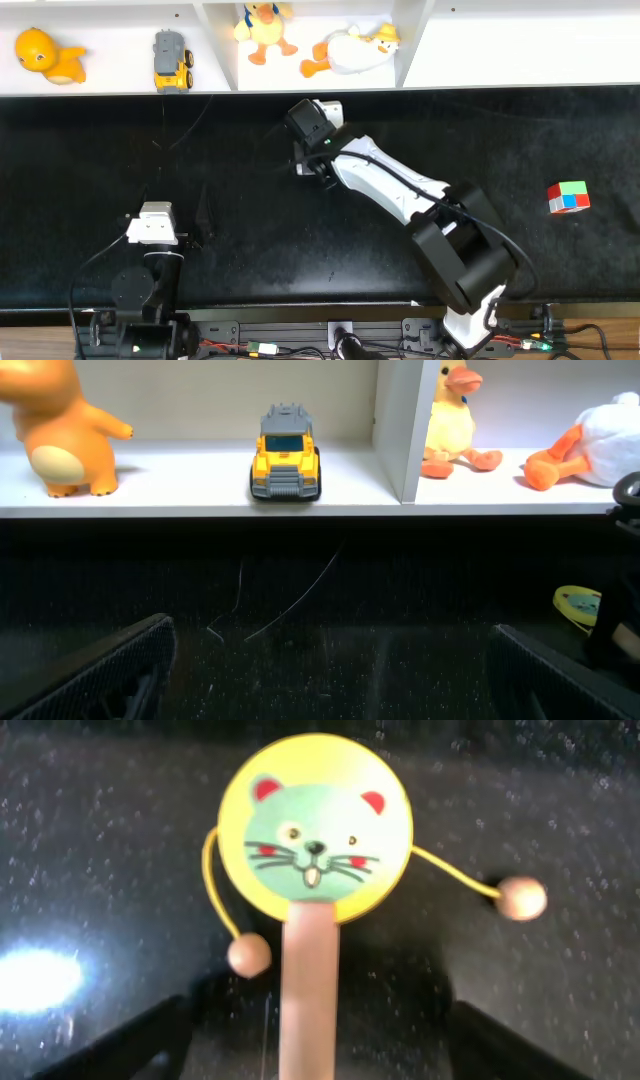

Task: Store Toys

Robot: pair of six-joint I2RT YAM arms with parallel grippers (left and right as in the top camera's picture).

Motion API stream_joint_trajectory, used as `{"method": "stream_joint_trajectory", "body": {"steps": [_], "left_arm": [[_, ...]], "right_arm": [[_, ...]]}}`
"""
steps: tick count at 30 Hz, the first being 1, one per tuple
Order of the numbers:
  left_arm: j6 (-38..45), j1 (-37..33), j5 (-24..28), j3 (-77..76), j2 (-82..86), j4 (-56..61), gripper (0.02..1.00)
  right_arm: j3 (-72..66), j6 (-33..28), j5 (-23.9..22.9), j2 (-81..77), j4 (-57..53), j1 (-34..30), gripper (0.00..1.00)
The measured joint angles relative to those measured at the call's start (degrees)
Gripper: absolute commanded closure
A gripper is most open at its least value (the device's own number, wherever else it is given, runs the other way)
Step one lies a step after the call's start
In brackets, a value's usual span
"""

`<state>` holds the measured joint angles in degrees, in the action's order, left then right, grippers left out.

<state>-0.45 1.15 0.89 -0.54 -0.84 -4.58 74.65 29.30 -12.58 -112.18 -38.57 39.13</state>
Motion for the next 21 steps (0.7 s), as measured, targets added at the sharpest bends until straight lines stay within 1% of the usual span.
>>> {"method": "stream_joint_trajectory", "body": {"steps": [3,5,8,9,18,21], "left_arm": [[0.0,0.0,0.0,0.0,0.0,0.0,0.02],[-0.02,0.0,0.0,0.0,0.0,0.0,0.02],[0.0,0.0,0.0,0.0,0.0,0.0,0.02],[0.0,0.0,0.0,0.0,0.0,0.0,0.02],[0.0,0.0,0.0,0.0,0.0,0.0,0.02],[0.0,0.0,0.0,0.0,0.0,0.0,0.02]], "right_arm": [[0.02,-0.15,0.2,-0.02,-0.11,0.0,0.52],[0.09,-0.2,0.31,-0.07,-0.26,0.0,0.733],[0.17,-0.24,0.44,-0.07,-0.46,0.0,0.943],[0.22,0.09,0.55,-0.07,-0.44,0.02,0.958],[0.11,0.15,0.59,0.35,-1.46,0.0,0.956],[-3.02,0.02,0.07,2.84,-2.14,0.02,0.956]]}}
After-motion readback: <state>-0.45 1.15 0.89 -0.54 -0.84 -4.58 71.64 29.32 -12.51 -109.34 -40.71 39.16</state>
